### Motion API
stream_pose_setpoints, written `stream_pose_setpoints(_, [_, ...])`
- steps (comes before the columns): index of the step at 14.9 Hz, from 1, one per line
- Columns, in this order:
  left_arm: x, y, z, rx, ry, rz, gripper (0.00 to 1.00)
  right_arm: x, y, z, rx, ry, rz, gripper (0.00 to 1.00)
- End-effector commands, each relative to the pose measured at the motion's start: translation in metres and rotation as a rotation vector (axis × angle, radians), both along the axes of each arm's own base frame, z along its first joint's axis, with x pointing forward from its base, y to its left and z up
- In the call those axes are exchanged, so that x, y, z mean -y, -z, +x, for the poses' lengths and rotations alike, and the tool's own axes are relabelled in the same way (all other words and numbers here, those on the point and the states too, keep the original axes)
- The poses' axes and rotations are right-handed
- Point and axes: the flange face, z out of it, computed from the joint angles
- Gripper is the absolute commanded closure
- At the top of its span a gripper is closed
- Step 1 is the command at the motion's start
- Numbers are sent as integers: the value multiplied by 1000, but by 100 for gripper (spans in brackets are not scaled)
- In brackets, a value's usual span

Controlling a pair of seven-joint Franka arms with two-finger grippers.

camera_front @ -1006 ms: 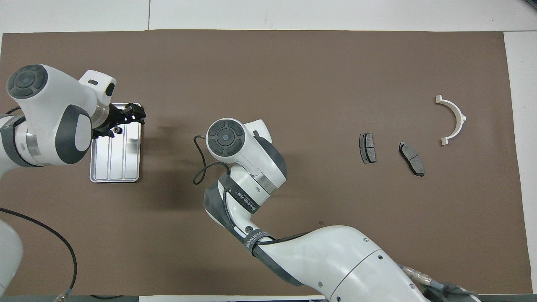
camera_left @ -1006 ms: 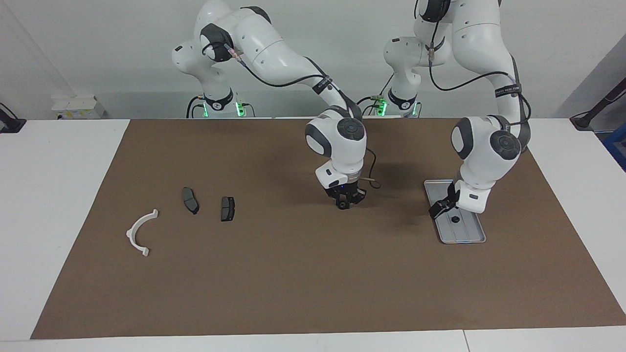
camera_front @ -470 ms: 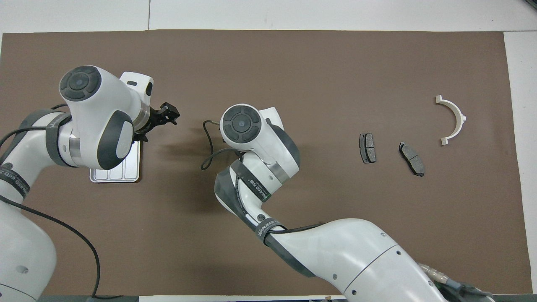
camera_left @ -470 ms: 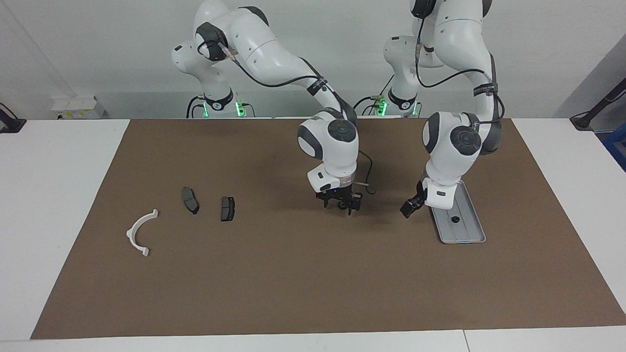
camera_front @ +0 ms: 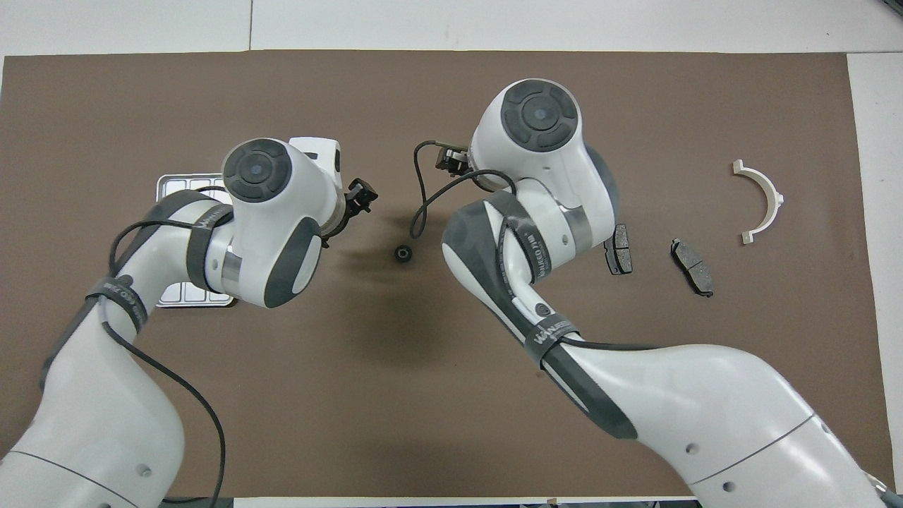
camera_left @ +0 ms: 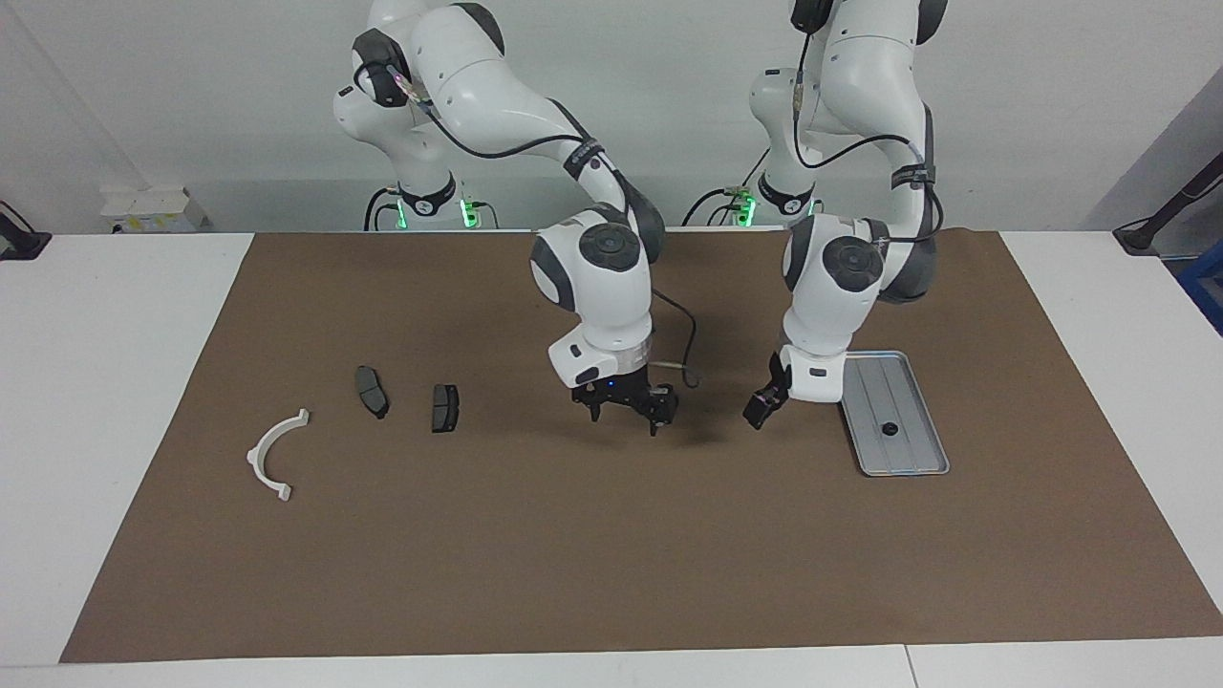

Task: Pick bearing gear from pile to tray

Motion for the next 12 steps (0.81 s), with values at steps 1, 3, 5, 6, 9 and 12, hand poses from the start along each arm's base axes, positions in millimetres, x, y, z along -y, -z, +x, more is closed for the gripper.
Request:
stream_pose_setpoints(1, [32,10,-7,12,-21,-12,0,54,-20,6,-42,-118,5,0])
stream_pose_setpoints(3, [49,17,-21,10,-6,-12,1,100,-35,12,-54,-207,-8,0])
stream_pose_setpoints(5, [53,23,-24,24,-3,-18,5,139,-47,15,-65,-251,-14,0])
stream_pose_setpoints(6, [55,24,-22,24,-4,-20,7,158,-54,16,-67,-253,-16,0])
stream_pose_setpoints(9, [61,34,-32,8,13,-8,12,200,-76,15,-57,-205,-23,0])
stream_pose_setpoints(12, [60,36,-32,7,13,-7,15,226,-98,4,-75,-244,-35,0])
